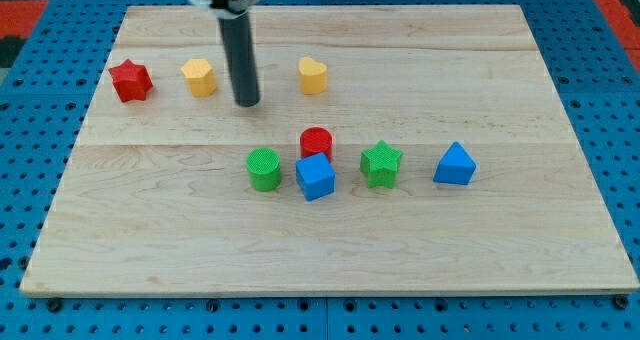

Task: Form a diagonal line with red blocks hexagon

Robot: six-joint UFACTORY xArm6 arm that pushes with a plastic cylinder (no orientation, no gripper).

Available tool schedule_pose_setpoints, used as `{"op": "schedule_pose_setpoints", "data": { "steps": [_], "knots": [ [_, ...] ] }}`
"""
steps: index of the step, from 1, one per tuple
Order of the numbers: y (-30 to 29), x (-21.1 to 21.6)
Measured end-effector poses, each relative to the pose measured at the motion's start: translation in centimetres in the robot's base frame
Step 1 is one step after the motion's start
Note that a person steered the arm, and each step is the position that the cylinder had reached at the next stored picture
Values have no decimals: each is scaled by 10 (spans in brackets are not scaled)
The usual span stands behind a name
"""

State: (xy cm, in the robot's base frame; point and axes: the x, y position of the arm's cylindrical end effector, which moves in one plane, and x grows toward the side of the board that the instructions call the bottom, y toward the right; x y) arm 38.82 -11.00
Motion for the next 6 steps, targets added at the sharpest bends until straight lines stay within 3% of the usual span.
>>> {"op": "schedule_pose_setpoints", "data": {
  "steps": [2, 3, 4, 5, 6],
  "knots": [
    [-165, -32],
    [-106, -30],
    [-195, -31],
    [-195, -35],
    [-192, -157]
  ]
}}
